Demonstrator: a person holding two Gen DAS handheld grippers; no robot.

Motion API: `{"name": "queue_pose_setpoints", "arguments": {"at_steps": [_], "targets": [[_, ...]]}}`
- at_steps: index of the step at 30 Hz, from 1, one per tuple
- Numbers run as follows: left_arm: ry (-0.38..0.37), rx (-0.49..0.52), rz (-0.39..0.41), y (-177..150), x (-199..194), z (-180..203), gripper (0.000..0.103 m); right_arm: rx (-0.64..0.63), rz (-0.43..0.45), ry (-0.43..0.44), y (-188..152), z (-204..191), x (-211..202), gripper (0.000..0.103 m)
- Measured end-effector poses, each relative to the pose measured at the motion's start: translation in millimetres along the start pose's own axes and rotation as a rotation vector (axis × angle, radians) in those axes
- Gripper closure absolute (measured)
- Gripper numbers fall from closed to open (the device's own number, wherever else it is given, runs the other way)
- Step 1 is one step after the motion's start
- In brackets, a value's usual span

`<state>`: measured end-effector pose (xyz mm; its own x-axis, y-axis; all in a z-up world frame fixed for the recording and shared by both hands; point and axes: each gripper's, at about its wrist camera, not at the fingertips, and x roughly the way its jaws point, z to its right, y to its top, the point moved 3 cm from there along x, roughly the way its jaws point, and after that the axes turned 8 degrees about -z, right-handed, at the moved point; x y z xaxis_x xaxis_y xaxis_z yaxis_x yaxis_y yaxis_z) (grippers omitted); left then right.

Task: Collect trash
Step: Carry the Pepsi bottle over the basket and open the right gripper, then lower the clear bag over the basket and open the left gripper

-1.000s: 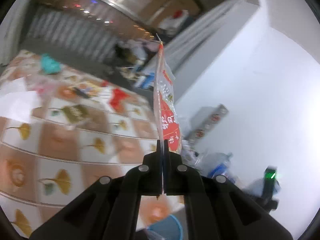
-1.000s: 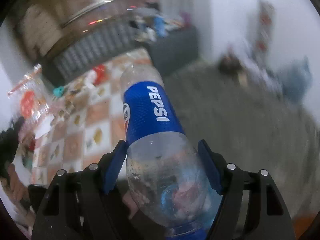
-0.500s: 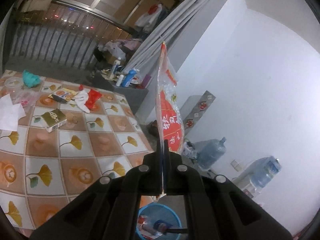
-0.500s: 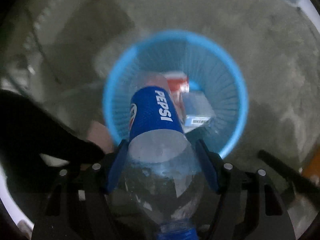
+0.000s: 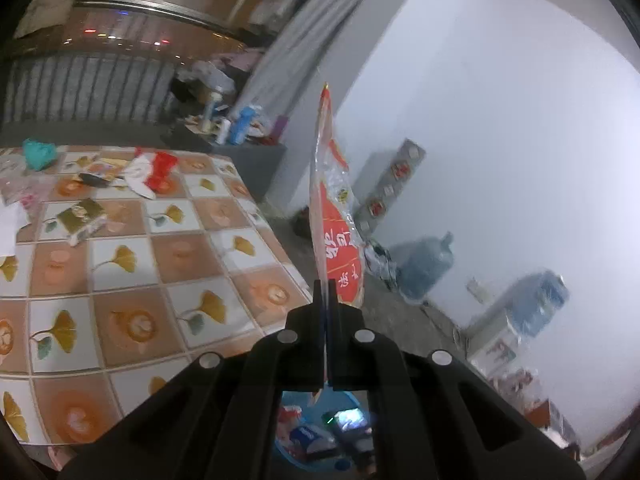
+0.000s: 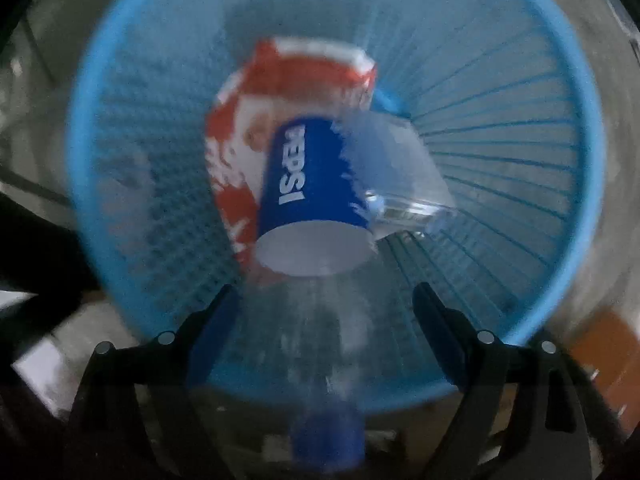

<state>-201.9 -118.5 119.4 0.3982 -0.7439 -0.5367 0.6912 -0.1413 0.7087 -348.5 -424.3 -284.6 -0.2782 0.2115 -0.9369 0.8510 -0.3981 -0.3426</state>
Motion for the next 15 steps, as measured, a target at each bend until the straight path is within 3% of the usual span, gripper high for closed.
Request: {"name": "queue_pose_setpoints", "arguments": {"at_steps": [2,5,10,13,15], "targets": [[-0.025,0.032,-0.031,-4,9,14,0.103,0.035,0.063,0.08,-14,17,-35,0.016],[-0.049,0.084,-0.087,-13,24,36,0.103,0.095,0.181,0.129,-38,52,-93,0.014],[-0.057,0.148,-0.241,-44,71,68,0.103,0.307,0.442,0.057,-71,130,-175,0.012],[0.011,0.229,-0.359,-77,119,87,0.103,0.392,0.559,0.002,-82,163,-197,0.012],[0.08,0.32,-0.449,-107,161,98,0.102,0.365,0.602,-0.039,-81,158,-197,0.012]]}}
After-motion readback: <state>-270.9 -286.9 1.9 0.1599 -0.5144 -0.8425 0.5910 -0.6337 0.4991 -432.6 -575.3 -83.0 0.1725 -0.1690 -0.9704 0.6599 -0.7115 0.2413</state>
